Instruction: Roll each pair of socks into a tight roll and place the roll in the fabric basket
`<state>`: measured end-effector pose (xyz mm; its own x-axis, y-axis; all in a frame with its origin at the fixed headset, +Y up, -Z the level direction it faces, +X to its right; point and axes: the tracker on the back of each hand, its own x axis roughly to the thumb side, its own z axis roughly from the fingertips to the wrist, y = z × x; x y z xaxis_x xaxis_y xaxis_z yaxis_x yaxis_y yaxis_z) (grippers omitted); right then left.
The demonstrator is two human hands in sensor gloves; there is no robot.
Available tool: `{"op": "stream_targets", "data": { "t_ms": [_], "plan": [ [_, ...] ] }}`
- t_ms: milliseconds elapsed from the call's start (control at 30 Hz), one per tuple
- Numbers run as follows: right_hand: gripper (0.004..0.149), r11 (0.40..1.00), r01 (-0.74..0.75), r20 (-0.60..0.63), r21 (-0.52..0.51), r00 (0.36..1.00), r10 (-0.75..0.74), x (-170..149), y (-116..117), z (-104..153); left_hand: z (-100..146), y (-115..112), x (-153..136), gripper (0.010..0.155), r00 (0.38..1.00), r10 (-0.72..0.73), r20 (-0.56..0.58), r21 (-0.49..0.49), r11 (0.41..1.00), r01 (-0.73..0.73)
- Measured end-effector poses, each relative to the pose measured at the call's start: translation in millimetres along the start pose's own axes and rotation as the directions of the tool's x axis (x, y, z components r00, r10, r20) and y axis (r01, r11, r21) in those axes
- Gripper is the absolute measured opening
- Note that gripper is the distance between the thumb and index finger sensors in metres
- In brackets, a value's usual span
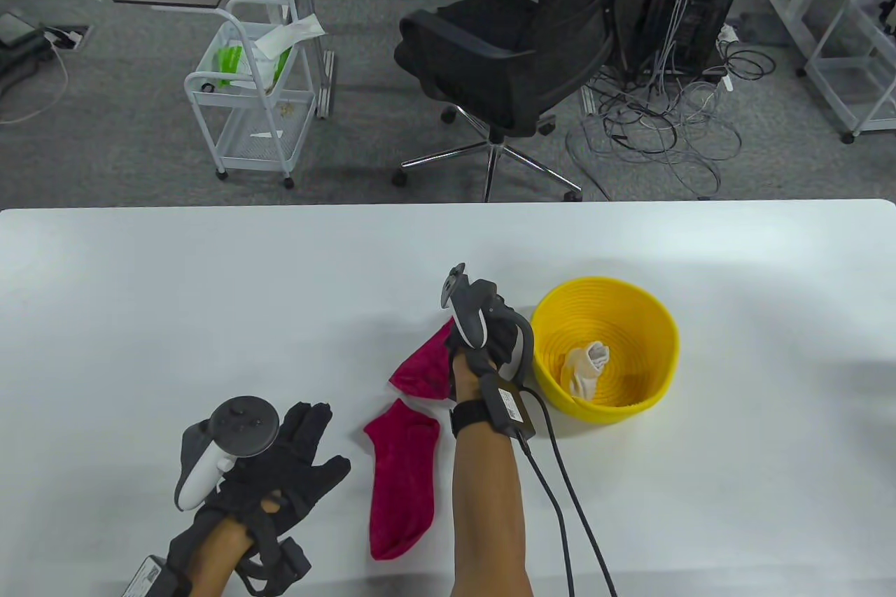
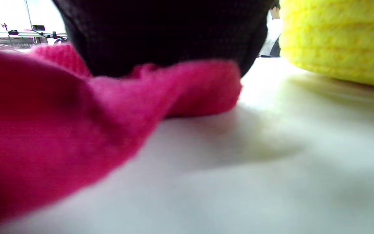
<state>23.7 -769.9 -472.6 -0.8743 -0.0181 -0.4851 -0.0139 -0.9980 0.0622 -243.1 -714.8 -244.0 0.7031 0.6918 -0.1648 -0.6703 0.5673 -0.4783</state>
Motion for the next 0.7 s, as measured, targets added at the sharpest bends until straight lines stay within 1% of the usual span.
{"op": "stream_targets", "data": {
  "t_ms": [167, 267, 433, 533, 567, 700],
  "plan": [
    [0.039, 0.998, 0.057, 0.015, 0.012, 0.998, -0.057, -2, -4, -2, -1, 2, -3, 0.085, 1.0, 0.018, -0.01, -0.006, 1.0, -0.018],
    [0.039, 0.997, 0.076, 0.039, -0.024, 0.996, -0.075, -2, -16, 3, 0, 3, -2, 0.084, 1.0, 0.025, -0.004, -0.003, 1.0, -0.025],
    [0.04, 0.986, 0.142, 0.106, -0.086, 0.985, -0.133, -3, -54, 17, 0, 3, -3, 0.084, 1.0, 0.023, 0.004, -0.005, 1.0, -0.023],
    [0.04, 0.974, 0.192, 0.167, -0.123, 0.971, -0.17, -5, -81, 32, 1, 4, -4, 0.084, 0.999, 0.034, 0.008, 0.002, 0.999, -0.035],
    [0.04, 0.968, 0.209, 0.207, -0.138, 0.962, -0.178, -7, -93, 40, 1, 5, -4, 0.084, 0.999, 0.037, 0.007, 0.004, 0.999, -0.037],
    [0.04, 0.951, 0.256, 0.319, -0.175, 0.928, -0.191, -17, -128, 71, 1, 5, -4, 0.084, 0.999, 0.04, 0.006, 0.003, 0.999, -0.04]
  ]
}}
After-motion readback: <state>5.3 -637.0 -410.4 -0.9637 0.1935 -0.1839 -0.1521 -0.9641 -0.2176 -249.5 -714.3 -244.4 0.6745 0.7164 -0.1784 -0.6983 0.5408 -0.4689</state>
